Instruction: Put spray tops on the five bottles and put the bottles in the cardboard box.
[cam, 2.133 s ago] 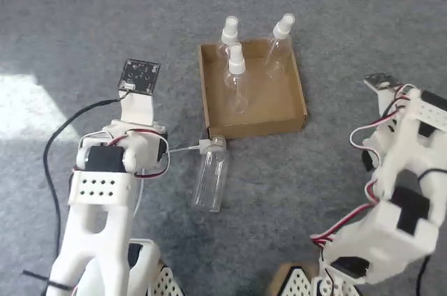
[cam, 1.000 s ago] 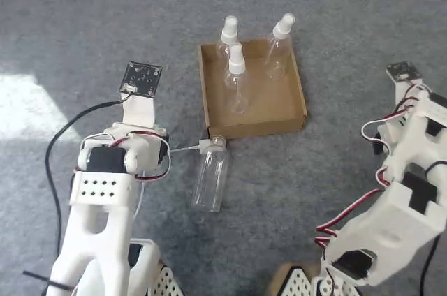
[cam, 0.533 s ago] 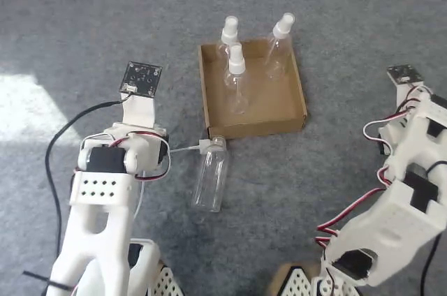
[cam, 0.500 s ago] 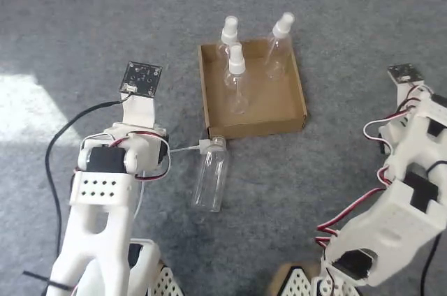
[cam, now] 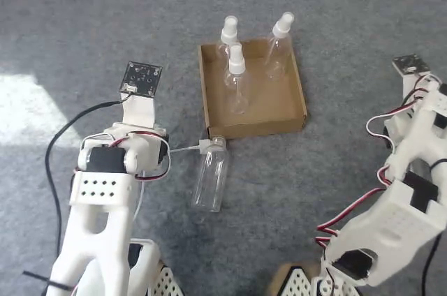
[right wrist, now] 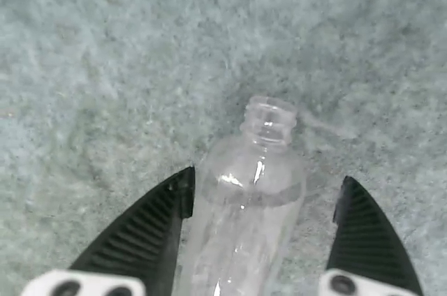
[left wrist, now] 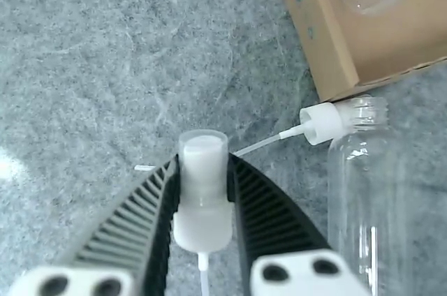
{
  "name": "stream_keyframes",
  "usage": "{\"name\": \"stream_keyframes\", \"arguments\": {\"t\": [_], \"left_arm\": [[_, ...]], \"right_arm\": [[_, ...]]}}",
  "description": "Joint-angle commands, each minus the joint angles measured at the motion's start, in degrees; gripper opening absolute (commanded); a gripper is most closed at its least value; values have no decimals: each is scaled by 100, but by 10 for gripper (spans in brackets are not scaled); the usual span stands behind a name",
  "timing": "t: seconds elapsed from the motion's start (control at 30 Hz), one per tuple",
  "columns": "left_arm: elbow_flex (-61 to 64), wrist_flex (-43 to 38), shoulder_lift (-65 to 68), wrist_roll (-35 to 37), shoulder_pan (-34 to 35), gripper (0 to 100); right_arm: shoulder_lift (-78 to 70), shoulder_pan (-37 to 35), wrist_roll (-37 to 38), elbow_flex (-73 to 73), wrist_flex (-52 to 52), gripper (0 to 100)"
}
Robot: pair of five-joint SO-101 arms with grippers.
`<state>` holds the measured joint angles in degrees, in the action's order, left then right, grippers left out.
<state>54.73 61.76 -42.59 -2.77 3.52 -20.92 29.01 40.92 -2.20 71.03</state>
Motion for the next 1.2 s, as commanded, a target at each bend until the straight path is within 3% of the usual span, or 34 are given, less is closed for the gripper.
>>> {"name": "stream_keyframes", "arguments": {"t": [0.0, 0.17, 0.37, 0.6, 0.7, 0.8, 0.93, 1.17], "left_arm": [[-48, -158, -167, 62, -18, 11], [-48, -158, -176, 62, 9, 11], [-40, -149, -176, 62, 9, 11], [-48, -149, -176, 62, -18, 11], [-127, -158, -185, 62, 26, 11], [-567, -79, -185, 70, 26, 11], [-1771, 598, -185, 70, 26, 11], [-3943, 1688, -185, 589, 26, 11]], "right_arm": [[66, 4, 123, -9, 22, 266], [-136, 4, 123, -26, 22, 183], [-347, 48, 88, -35, -180, 189], [321, 13, 79, -35, -127, 2], [875, -215, -149, -35, 136, 6], [1587, -690, -589, -9, 523, 6], [2633, -1508, -1354, 176, 769, 6], [4813, -3811, -2391, 2233, -259, 6]]}}
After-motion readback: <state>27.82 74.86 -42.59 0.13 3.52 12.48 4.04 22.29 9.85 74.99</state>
